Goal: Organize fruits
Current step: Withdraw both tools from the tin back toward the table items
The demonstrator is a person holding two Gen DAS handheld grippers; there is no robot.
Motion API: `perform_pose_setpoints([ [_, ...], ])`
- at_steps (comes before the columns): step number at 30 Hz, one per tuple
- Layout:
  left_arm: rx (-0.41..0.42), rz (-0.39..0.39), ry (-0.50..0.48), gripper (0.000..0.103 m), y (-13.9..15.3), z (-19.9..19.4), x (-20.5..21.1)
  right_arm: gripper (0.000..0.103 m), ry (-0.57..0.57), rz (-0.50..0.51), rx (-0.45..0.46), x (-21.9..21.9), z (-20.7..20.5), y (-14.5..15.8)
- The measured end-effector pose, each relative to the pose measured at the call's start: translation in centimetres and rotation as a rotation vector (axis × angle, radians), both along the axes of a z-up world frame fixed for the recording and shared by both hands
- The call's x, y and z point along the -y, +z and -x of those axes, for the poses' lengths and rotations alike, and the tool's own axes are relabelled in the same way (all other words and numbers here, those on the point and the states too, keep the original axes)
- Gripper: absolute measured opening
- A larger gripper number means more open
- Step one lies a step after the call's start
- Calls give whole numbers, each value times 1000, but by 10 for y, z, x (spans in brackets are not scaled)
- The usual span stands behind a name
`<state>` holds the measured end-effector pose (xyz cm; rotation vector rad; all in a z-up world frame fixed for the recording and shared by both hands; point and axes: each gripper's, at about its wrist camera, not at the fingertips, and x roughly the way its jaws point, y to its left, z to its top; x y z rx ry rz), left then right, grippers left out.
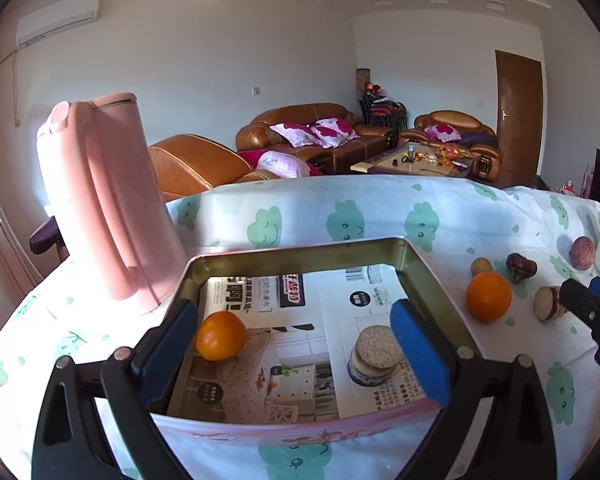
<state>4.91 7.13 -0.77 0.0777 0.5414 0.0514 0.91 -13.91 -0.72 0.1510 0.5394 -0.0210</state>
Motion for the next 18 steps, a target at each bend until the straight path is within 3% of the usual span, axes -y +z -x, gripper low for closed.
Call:
perform_pose_setpoints([
  [8, -13, 21, -29, 99, -1, 11, 14, 68, -56, 37, -18, 31, 11, 0],
  [18, -36, -21, -172, 99, -2, 26, 64, 68, -173, 24, -51, 98, 34, -3],
])
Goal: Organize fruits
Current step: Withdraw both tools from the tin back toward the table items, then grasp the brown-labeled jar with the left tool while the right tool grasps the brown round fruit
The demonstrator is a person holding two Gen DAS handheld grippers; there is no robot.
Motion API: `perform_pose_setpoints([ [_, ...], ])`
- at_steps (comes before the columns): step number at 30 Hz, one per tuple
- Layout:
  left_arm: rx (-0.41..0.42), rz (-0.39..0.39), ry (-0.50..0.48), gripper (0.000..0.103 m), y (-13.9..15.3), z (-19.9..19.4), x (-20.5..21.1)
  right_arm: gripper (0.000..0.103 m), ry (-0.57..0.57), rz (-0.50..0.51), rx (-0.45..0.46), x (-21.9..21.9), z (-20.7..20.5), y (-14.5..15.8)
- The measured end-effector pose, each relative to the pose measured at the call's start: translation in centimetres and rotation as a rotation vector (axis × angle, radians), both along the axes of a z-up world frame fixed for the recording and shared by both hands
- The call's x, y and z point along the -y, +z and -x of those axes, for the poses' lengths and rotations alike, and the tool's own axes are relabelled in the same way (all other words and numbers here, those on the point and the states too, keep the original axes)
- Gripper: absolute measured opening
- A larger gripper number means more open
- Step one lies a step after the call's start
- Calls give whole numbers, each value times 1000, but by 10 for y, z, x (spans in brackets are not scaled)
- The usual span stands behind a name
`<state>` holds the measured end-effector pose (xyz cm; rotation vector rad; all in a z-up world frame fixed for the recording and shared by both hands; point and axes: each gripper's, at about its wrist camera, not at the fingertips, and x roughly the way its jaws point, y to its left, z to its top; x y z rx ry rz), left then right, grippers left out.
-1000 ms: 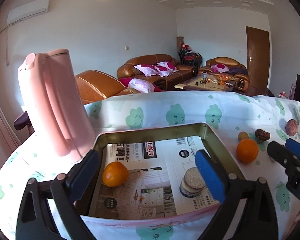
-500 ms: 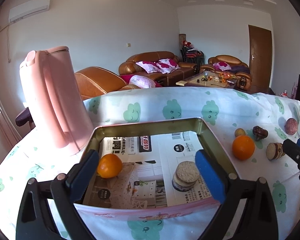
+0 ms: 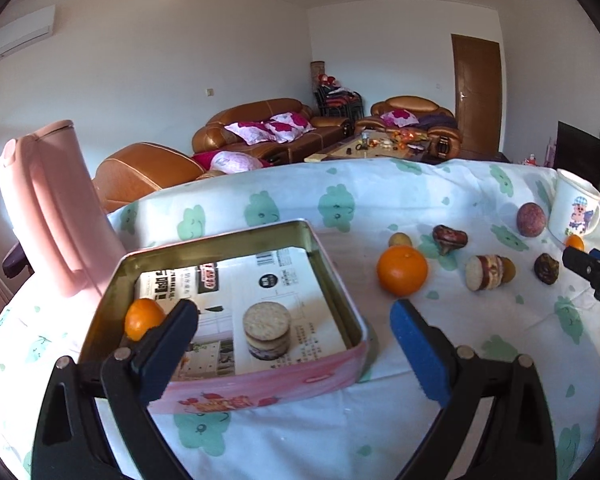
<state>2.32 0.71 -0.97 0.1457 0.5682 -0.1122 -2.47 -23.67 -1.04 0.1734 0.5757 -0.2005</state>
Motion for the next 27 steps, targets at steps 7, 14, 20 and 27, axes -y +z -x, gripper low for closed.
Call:
perform_pose_setpoints([
  [7, -24, -19, -73, 99, -1, 4, 40, 68, -76, -57, -67, 52, 14, -8],
  [14, -64, -26, -123, 99, -1, -3, 75, 68, 12, -131, -146, 68, -2, -13],
  [20, -93, 1, -143, 98, 1, -14, 95, 68, 77, -136, -221, 61, -41, -18],
  [27, -111, -23, -170, 93, -6, -25, 117, 54, 97, -98, -285, 50, -70, -34],
])
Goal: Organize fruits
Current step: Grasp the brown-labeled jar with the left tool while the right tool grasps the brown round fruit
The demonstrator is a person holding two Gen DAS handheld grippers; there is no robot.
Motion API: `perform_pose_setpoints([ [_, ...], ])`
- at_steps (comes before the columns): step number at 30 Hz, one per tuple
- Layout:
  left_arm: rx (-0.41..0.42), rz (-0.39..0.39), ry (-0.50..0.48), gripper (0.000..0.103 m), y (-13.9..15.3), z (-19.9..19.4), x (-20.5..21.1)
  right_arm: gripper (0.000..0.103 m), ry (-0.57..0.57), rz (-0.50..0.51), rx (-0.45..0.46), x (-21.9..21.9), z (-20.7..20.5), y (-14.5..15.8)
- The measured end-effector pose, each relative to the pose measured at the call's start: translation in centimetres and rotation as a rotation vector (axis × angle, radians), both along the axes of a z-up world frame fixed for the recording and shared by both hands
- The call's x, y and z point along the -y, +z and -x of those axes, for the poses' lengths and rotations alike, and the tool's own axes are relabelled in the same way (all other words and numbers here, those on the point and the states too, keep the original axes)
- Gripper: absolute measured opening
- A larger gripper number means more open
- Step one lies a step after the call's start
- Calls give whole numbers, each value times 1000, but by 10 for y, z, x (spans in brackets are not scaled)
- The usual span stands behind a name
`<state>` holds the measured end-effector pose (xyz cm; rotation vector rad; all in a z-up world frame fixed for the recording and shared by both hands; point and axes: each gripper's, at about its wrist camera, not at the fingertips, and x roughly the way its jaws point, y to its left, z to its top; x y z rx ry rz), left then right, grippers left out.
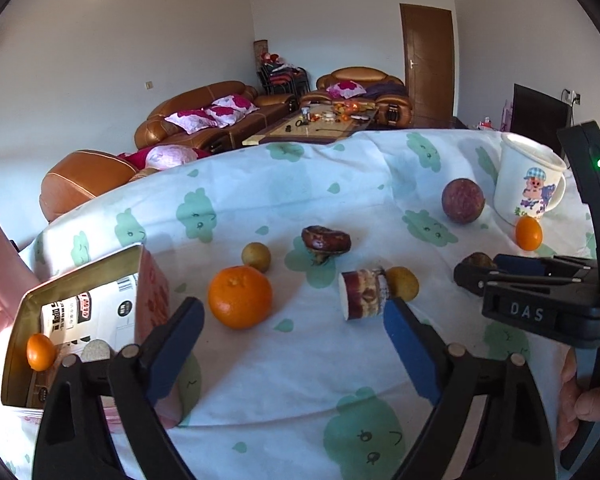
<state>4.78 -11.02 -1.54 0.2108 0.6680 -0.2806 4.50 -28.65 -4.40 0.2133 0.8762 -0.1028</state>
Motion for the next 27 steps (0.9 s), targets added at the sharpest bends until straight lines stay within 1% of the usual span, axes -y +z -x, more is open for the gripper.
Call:
perform_pose_setpoints([
  [2, -8, 7, 0, 93, -2, -4, 3, 54, 9, 59, 1, -5, -1, -1],
  [3, -15, 10, -1, 93, -3, -6, 6, 54, 15, 67, -1, -6, -1, -1],
  [5, -25, 10, -1, 93, -5, -10, 10, 51, 25, 61, 2, -5, 1, -1],
  [6, -29, 9, 0, 92, -5, -12, 13, 46, 25, 64, 1, -4, 2, -1],
  [8, -42, 7, -4, 89, -8, -16, 19, 41, 20, 57, 4, 1, 5, 0],
  [10, -58, -1, -9, 87, -11, -19, 25, 40, 3, 26, 15, 7, 8, 1],
  [13, -98, -12, -7, 79, -18, -29, 32, 40, -22, -17, 34, 16, 13, 2],
  [15, -133, -4, -6, 72, -22, -36, 34, 40, -24, -43, 37, 21, 14, 1],
  [16, -153, 2, -1, 70, -24, -39, 34, 40, -25, -52, 40, 22, 14, 1],
  [18, -198, 0, 2, 62, -30, -46, 37, 40, -25, -54, 40, 22, 14, 2],
  [19, -226, -6, 2, 60, -35, -50, 39, 40, -24, -51, 39, 21, 14, 2],
  [20, -225, 17, 5, 57, -34, -51, 38, 40, -23, -47, 38, 20, 14, 2],
  [23, -233, 30, 19, 54, -36, -56, 41, 40, -22, -40, 35, 18, 12, 2],
  [25, -229, 30, 1, 45, -36, -54, 44, 41, -22, -39, 35, 17, 11, 2],
  [26, -225, 27, -18, 33, -36, -52, 47, 41, -22, -39, 35, 17, 11, 2],
  [27, -221, 20, -24, 33, -36, -51, 48, 40, -22, -36, 35, 17, 10, 2],
])
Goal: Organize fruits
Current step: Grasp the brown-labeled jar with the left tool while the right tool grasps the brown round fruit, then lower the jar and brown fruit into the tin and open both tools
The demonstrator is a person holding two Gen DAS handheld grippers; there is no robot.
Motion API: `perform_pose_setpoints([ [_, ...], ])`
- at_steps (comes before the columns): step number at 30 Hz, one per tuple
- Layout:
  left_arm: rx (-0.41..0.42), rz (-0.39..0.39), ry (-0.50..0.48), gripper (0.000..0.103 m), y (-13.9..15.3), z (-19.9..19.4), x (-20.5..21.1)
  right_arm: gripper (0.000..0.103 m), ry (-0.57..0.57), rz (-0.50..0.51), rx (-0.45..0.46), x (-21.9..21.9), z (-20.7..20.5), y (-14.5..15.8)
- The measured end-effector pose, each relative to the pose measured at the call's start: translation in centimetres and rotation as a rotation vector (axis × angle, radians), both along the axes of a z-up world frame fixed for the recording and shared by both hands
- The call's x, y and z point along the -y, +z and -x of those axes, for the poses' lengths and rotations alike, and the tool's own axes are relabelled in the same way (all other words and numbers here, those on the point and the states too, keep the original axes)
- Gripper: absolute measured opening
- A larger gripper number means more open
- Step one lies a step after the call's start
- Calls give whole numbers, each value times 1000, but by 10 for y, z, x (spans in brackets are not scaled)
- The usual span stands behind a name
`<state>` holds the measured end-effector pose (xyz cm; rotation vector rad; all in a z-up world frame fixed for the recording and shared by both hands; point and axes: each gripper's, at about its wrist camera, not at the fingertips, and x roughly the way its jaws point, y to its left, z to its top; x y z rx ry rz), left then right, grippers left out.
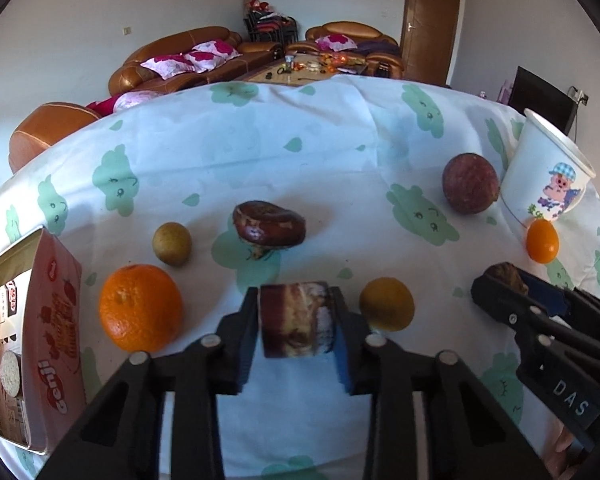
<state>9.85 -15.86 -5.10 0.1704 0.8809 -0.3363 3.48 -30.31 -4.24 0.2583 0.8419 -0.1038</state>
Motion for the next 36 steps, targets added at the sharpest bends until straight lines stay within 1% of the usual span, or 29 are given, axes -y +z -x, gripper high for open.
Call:
perform_pose_setpoints([
  [1, 3, -4, -1, 33, 1, 0, 2, 40, 0, 2, 0, -1, 0, 0],
  [3, 5, 17, -3, 33, 2, 2, -1, 40, -8, 5, 6, -1, 0, 0],
  [6, 33, 49, 11, 33, 9, 8, -10, 40, -26, 10, 44, 2, 6, 6],
  [9, 67, 45, 11, 33, 16, 17, -19, 40, -19, 38, 98, -4, 12, 14],
  [13, 101, 65, 22, 33, 30, 24, -42, 40, -2, 97, 176, -17, 22, 26],
  [15, 131, 64, 26, 33, 38, 30, -52, 40, 19, 121, 192, -26, 24, 29],
  [18, 183, 46, 38, 33, 47, 40, -70, 40, 42, 110, 191, -40, 28, 30],
  [22, 204, 53, 57, 33, 54, 45, -97, 40, 74, 91, 206, -68, 34, 36],
  [26, 225, 61, 91, 33, 58, 45, -126, 40, 133, 112, 229, -108, 34, 46],
  [30, 252, 53, 144, 33, 62, 43, -157, 41, 182, 111, 251, -146, 27, 54],
  [36, 285, 47, 243, 33, 67, 36, -210, 41, 243, 75, 264, -196, 16, 55],
])
